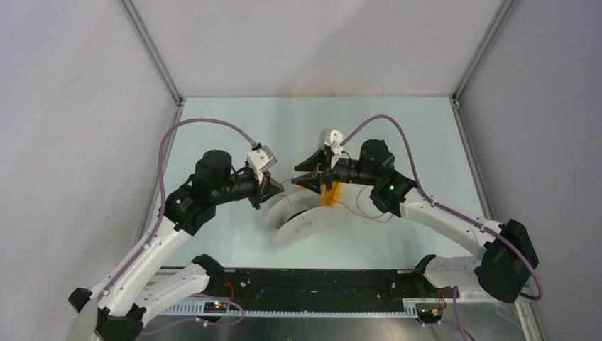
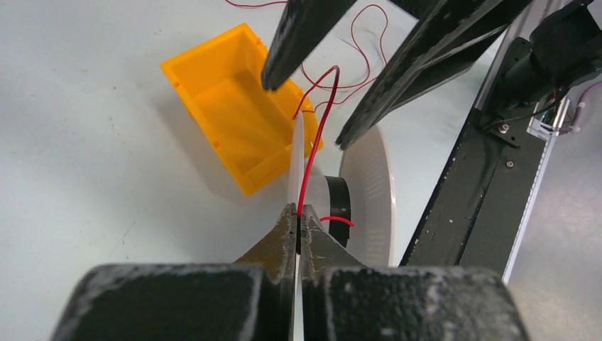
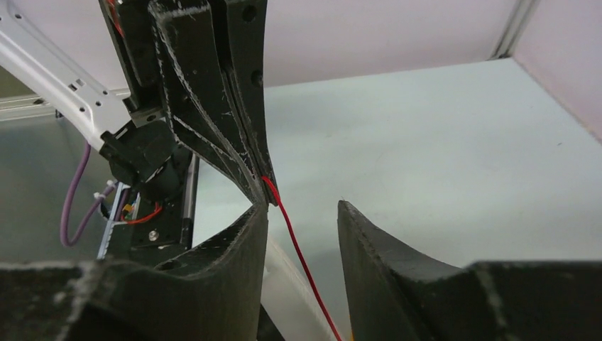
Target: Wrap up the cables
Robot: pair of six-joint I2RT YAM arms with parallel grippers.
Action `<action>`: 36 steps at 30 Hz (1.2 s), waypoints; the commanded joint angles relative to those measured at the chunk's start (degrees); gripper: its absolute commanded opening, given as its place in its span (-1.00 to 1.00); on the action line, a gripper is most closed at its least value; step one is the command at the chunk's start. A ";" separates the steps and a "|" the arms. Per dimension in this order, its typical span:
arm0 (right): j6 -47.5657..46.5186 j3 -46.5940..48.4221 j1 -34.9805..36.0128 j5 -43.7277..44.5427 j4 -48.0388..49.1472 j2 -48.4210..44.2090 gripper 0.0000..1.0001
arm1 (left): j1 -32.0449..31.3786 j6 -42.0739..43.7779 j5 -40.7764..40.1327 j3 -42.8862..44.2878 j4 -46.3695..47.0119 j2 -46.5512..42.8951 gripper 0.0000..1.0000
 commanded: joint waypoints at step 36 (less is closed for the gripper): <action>0.68 -12.20 2.66 2.61 9.24 -1.95 -1.00 | -0.86 -0.84 -2.39 -6.34 1.81 4.40 -0.26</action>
